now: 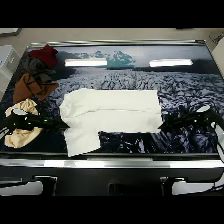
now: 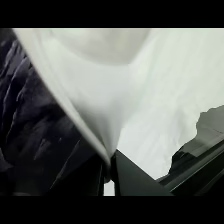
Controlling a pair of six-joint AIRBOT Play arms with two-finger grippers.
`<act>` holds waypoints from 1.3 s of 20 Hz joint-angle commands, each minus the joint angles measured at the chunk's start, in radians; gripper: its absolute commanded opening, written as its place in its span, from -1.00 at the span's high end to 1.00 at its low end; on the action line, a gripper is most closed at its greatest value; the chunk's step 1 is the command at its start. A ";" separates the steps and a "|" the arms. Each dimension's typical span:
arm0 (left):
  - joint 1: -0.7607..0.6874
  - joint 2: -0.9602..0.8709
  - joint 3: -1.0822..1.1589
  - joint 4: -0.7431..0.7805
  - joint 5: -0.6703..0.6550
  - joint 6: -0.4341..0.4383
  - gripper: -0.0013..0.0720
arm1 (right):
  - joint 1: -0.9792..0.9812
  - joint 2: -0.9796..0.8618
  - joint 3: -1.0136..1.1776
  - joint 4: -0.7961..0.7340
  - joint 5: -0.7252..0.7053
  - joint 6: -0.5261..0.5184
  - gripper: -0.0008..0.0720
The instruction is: Fold the clothes and pants, and hang the long-sleeved shirts on hangers.
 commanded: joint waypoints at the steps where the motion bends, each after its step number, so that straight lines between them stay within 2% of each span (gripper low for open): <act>1: 0.000 0.010 0.038 -0.016 -0.038 -0.031 0.90 | 0.037 0.024 0.042 0.000 0.111 -0.027 0.89; 3: 0.000 0.038 0.149 -0.054 -0.100 -0.036 0.90 | 0.037 0.098 0.142 -0.017 0.140 -0.034 0.89; 5: 0.000 0.113 0.326 -0.060 -0.080 -0.050 0.91 | 0.037 0.207 0.312 -0.017 0.122 -0.061 0.89; 9: 0.003 0.347 0.828 -0.058 0.115 -0.056 0.90 | 0.037 0.463 0.731 -0.112 -0.066 -0.112 0.89; 12: 0.007 0.494 1.091 0.003 0.220 -0.054 0.90 | 0.037 0.663 0.893 -0.240 -0.177 -0.110 0.89; 16: 0.007 0.688 1.133 0.038 0.243 -0.055 0.90 | 0.037 0.867 0.899 -0.324 -0.191 -0.095 0.89; 18: 0.007 0.750 1.133 0.094 0.277 -0.107 0.90 | 0.037 0.921 0.899 -0.344 -0.249 -0.046 0.89; 20: 0.007 0.785 1.137 0.153 0.277 -0.171 0.90 | 0.037 0.947 0.900 -0.357 -0.280 -0.011 0.89; 24: 0.007 0.794 1.137 0.190 0.273 -0.189 0.90 | 0.037 0.943 0.915 -0.415 -0.291 0.039 0.89; 26: 0.007 0.764 1.137 0.190 0.213 -0.251 0.91 | 0.037 0.918 0.915 -0.414 -0.244 0.048 0.89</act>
